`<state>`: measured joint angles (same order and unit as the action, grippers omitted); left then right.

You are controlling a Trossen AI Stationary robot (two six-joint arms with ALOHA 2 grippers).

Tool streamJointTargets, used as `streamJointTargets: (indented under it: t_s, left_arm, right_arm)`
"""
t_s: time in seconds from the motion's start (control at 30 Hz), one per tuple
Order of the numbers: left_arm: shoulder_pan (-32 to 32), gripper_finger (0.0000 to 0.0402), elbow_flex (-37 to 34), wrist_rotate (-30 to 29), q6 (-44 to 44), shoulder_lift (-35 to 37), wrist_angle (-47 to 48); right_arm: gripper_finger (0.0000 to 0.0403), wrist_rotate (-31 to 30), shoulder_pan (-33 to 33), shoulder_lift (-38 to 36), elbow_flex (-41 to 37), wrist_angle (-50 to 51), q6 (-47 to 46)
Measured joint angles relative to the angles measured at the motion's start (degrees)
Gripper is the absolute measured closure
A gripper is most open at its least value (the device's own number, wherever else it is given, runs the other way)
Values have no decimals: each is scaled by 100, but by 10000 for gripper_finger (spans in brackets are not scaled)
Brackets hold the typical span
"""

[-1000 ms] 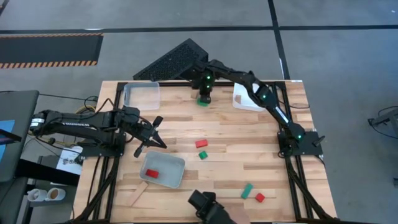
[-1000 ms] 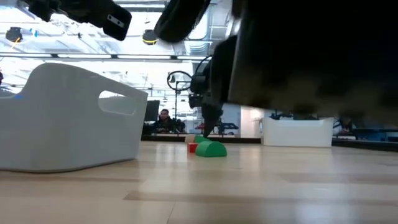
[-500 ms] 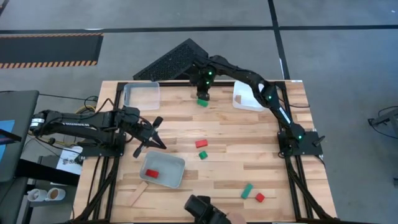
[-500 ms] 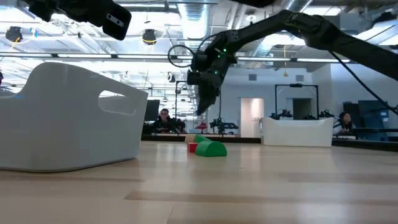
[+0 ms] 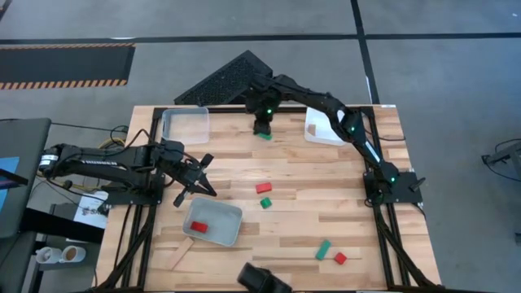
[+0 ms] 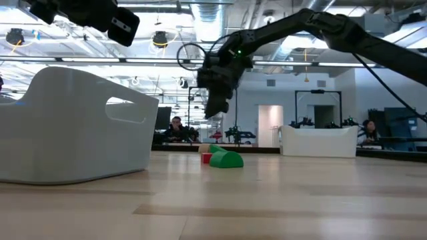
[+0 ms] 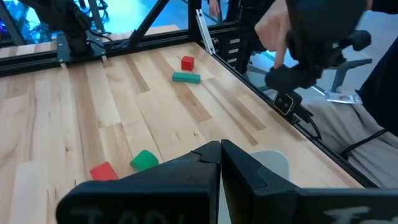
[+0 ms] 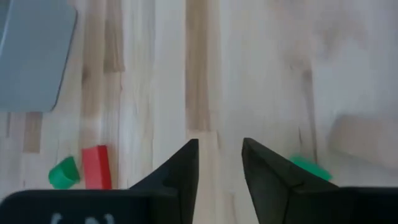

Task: Sort & place blocks by color
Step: Put the top green block into the transparent bin

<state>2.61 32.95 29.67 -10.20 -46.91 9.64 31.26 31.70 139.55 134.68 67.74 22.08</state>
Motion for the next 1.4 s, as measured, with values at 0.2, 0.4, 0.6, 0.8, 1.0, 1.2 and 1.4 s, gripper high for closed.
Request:
streamJointTargets:
  t_s: [0.2, 0.4, 0.6, 0.8, 1.0, 1.2, 1.4]
  left_arm:
    - [0, 401, 0, -2, -47, 3, 2]
    - [0, 401, -26, -7, -116, 6, -41]
    - [0, 401, -199, -46, -108, 8, -357]
    - [0, 401, -277, -52, 21, 8, -813]
    - [0, 401, -278, -52, 147, 8, -906]
    - [0, 401, -278, -96, 192, 8, -915]
    - [0, 401, -278, -268, 195, 8, -917]
  right_arm:
    - [260, -263, -291, -4, -616, -255, -135]
    - [275, -290, -228, -825, -2101, -1493, -457]
    - [277, -646, -127, -2159, -4444, -4033, -1218]
    - [269, -1564, -192, -2283, -5144, -4289, -1269]
    - [252, -1681, -197, -2100, -5129, -4118, -687]
    - [266, -2393, -194, -2140, -4813, -4012, 500]
    - [305, -2568, -151, -1956, -3971, -3805, 993]
